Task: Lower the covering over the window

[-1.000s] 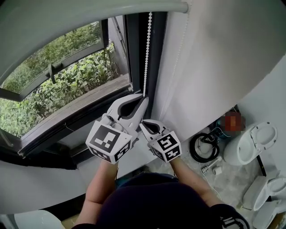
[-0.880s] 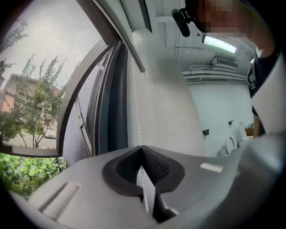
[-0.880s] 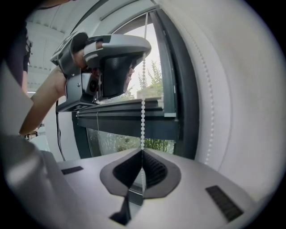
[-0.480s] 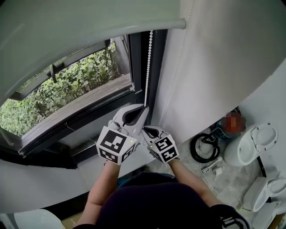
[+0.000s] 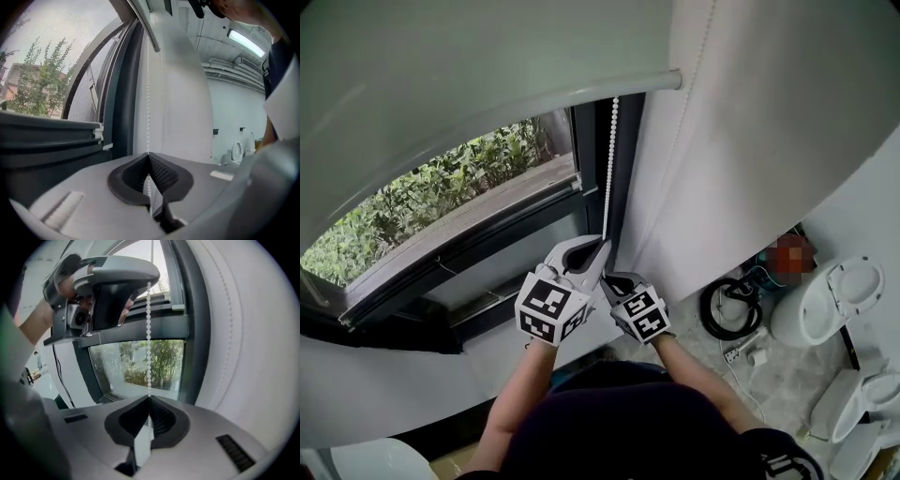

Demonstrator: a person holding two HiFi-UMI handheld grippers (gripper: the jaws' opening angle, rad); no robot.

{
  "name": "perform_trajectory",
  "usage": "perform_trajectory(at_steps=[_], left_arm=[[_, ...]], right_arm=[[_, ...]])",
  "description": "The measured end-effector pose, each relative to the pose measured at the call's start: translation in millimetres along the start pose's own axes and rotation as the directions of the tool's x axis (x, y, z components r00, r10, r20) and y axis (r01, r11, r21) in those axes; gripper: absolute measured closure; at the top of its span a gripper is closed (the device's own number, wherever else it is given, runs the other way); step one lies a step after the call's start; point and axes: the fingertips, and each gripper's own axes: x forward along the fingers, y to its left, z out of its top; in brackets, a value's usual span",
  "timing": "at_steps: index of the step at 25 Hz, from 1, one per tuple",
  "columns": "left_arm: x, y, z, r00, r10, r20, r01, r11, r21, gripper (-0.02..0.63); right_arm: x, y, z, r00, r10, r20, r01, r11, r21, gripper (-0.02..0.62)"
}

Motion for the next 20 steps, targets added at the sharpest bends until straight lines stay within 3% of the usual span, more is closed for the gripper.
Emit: perform_trajectory(at_steps=[12, 20], left_arm=[[5.0, 3.8, -50.2, 0.996, -0.004, -0.091, -0.002, 0.998, -0.060, 0.595], [6.6, 6.9, -80.4, 0.988, -0.003, -0.155, -0.010, 0.996, -0.084, 0.595]], right_arm=[[11.6, 0.8, -44.8, 0.993, 0.013, -0.116, -0.010, 1.000, 0.024, 0.581], [10.2, -3.9, -47.2, 0.992, -0.013, -0.125, 0.015, 1.000, 0.019, 0.581]])
